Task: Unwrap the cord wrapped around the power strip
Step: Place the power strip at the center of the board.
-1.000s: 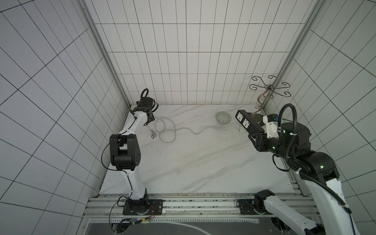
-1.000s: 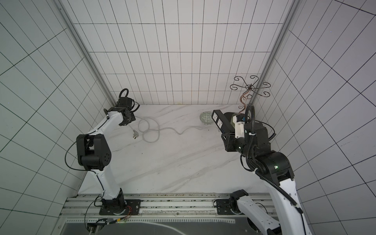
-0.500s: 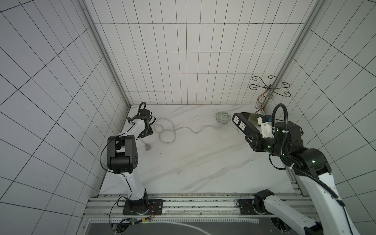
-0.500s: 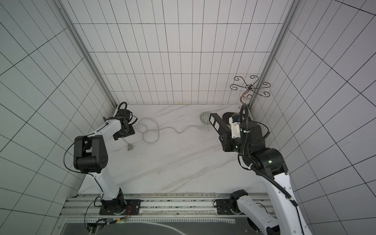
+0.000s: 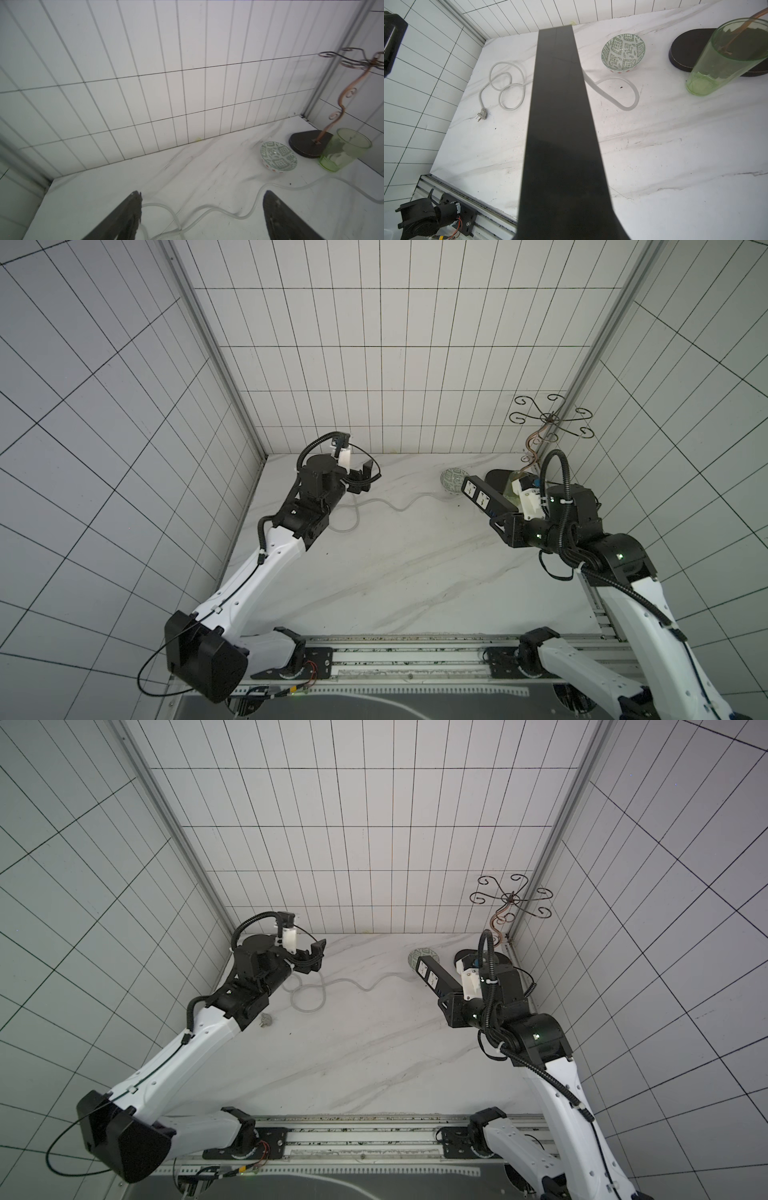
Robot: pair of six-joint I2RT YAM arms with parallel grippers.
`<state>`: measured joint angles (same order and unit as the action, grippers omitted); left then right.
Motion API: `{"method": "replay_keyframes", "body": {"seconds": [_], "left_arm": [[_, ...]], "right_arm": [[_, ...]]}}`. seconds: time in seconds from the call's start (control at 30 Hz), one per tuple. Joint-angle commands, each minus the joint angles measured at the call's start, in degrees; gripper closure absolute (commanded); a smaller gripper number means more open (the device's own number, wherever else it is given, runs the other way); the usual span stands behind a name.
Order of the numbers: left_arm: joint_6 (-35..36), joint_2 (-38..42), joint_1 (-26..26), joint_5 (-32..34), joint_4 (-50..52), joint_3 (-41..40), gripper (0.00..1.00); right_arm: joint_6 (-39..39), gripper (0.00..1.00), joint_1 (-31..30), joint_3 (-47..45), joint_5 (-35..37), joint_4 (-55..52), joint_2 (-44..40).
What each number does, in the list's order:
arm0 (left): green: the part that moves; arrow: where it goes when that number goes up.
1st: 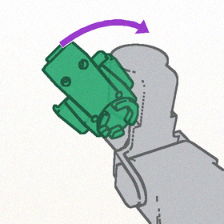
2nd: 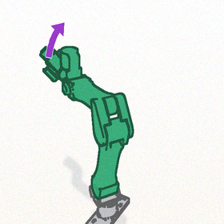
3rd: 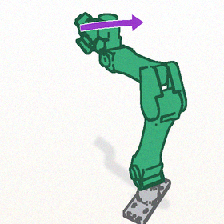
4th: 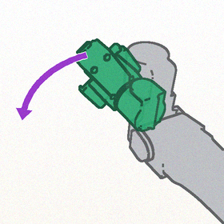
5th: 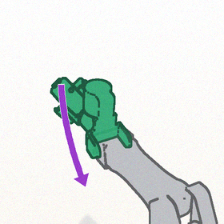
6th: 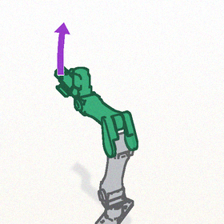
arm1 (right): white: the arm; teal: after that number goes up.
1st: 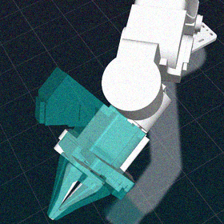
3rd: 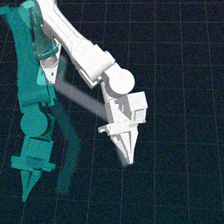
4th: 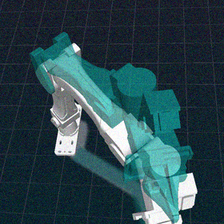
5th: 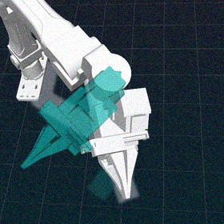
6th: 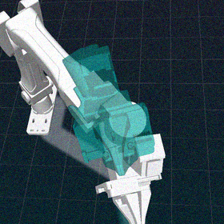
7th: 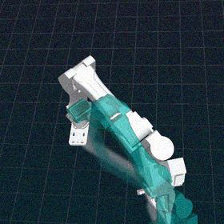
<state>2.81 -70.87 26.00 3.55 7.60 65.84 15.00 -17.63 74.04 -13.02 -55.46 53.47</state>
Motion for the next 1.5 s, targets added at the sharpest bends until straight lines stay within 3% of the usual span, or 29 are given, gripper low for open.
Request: {"method": "replay_keyframes", "body": {"seconds": [0.0, 0.23, 0.4, 0.5, 0.73, 1.0, 1.23, 1.4, 1.47], "left_arm": [[16.3, 2.8, 3.7, -11.5, -11.5, -5.2, 0.12], [35.9, 6.6, 11.0, -31.6, -6.3, -7.5, 0.12], [43.9, 7.9, 15.9, -40.2, -1.6, -7.5, 0.11], [47.3, 7.6, 18.7, -40.0, 1.5, -7.4, 0.08], [49.3, 5.2, 23.3, -30.1, -1.6, -7.0, 0.04], [53.6, -0.5, 24.0, -20.8, -1.6, -4.6, 0.07], [58.8, -3.8, 24.0, -19.6, 1.2, -1.9, 0.28], [60.8, -4.8, 24.0, -22.1, 2.6, -0.3, 0.54], [61.7, -4.6, 24.0, -22.7, 3.9, -0.3, 0.70]], "right_arm": [[-2.9, 1.00, 0.2, -1.2, -4.9, 1.8, -0.3], [-8.6, 1.00, 0.2, 0.1, -14.2, -1.1, 0.6], [-10.9, 1.00, -0.1, -0.9, -21.5, -2.2, 1.4], [-10.4, 1.00, -0.6, -1.1, -24.7, -1.7, 2.1], [-9.8, 1.00, -4.2, -2.1, -27.1, -2.2, 4.0], [-9.3, 1.00, -7.8, -1.2, -29.2, -2.2, 5.6], [-9.6, 1.00, -8.7, -1.0, -30.0, -2.7, 6.3], [-10.0, 1.00, -8.8, 0.5, -29.7, -3.8, 6.8], [-10.0, 1.00, -9.0, 1.0, -29.4, -3.9, 6.8]]}}
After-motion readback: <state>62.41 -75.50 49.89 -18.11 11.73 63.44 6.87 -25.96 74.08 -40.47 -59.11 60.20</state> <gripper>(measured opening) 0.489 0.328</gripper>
